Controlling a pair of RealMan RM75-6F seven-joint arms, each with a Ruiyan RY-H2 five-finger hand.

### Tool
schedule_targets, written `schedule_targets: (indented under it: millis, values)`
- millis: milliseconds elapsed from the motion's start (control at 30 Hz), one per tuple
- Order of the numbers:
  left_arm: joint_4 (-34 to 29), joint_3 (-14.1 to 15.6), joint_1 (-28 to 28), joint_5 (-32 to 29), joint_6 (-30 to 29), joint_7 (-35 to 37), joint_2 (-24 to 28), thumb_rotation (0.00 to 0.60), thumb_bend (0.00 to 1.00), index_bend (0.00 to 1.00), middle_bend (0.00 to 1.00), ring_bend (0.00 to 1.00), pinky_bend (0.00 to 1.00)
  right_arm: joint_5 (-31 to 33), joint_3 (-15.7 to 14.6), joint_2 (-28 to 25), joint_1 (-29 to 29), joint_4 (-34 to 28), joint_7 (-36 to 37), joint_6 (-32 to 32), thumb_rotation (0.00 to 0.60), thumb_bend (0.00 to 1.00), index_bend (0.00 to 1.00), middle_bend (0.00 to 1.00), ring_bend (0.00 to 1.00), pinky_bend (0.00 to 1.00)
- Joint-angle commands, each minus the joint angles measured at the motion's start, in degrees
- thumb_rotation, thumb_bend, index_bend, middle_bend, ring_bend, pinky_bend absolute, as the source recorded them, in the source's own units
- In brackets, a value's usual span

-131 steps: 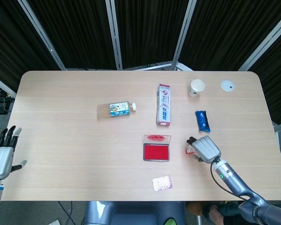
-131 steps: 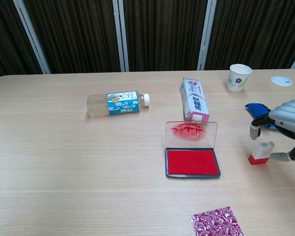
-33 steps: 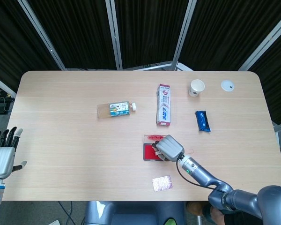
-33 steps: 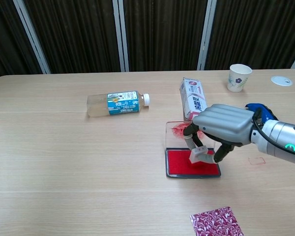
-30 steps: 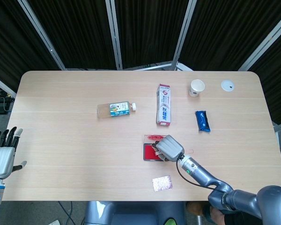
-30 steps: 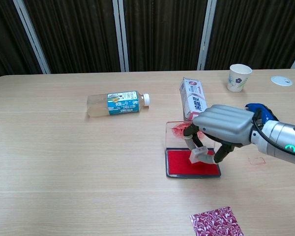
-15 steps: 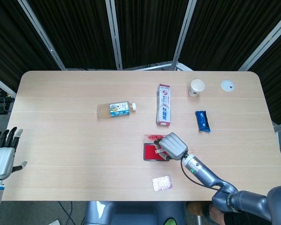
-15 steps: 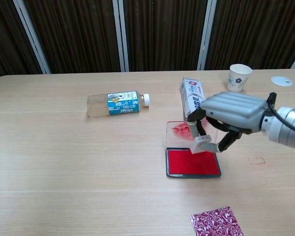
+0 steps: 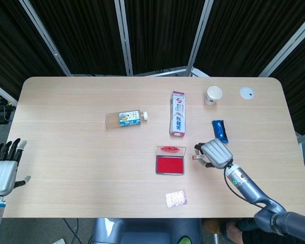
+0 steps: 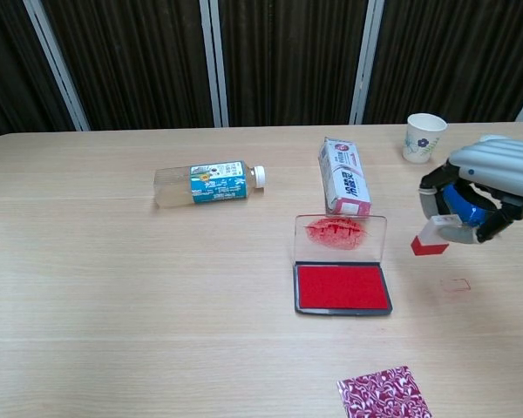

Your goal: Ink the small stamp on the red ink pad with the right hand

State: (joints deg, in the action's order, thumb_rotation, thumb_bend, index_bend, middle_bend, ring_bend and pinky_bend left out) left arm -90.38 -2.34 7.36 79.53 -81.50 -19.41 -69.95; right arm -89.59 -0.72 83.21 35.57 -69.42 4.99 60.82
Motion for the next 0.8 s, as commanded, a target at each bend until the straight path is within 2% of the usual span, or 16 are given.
schedule_targets:
  millis: [33,233,500,567,700,800]
  values:
    - [-0.25,0.17,-0.05,0.53,-0.37,-0.37,-0.11,0.6,0.0,0.0,0.0,0.0,0.0,-0.36,-1.73,1.88,-1.26,4.94,3.68,-0.62,0.6,0.53,0.58,0.59,0.78,1.0]
    - [-0.41,0.19,0.07,0.26,0.03,-1.01,-0.34,0.6,0.0,0.0,0.0,0.0,0.0,-1.22,-2.62,3.56,-1.52,9.35,6.64,-1.19,0.6,0.53,0.58,0.59,0.78,1.0]
    - [-0.5,0.33,-0.05,0.4,-0.07,-1.0,-0.22,0.6,0.0,0.0,0.0,0.0,0.0,-2.1,-3.03,4.34,-1.5,11.18,7.77,-1.38,0.6,0.53,0.57,0.59,0.78,1.0]
    - [-0.49,0.22,-0.08,0.23,-0.11,-0.89,-0.17,0.6,0.0,0.0,0.0,0.0,0.0,-2.32,-3.14,4.44,-1.51,11.39,7.75,-1.36,0.6,0.5,0.56,0.58,0.78,1.0]
    - [-0.51,0.2,-0.13,0.28,-0.22,-0.81,-0.11,0.6,0.0,0.0,0.0,0.0,0.0,-2.76,-3.39,4.47,-1.52,11.71,7.49,-1.27,0.6,0.38,0.5,0.53,0.78,1.0]
    - [-0.48,0.29,-0.08,0.44,-0.12,-0.82,-0.14,0.6,0.0,0.0,0.0,0.0,0.0,-3.01,-3.6,4.4,-1.5,11.86,7.2,-1.39,0.6,0.36,0.5,0.52,0.78,1.0]
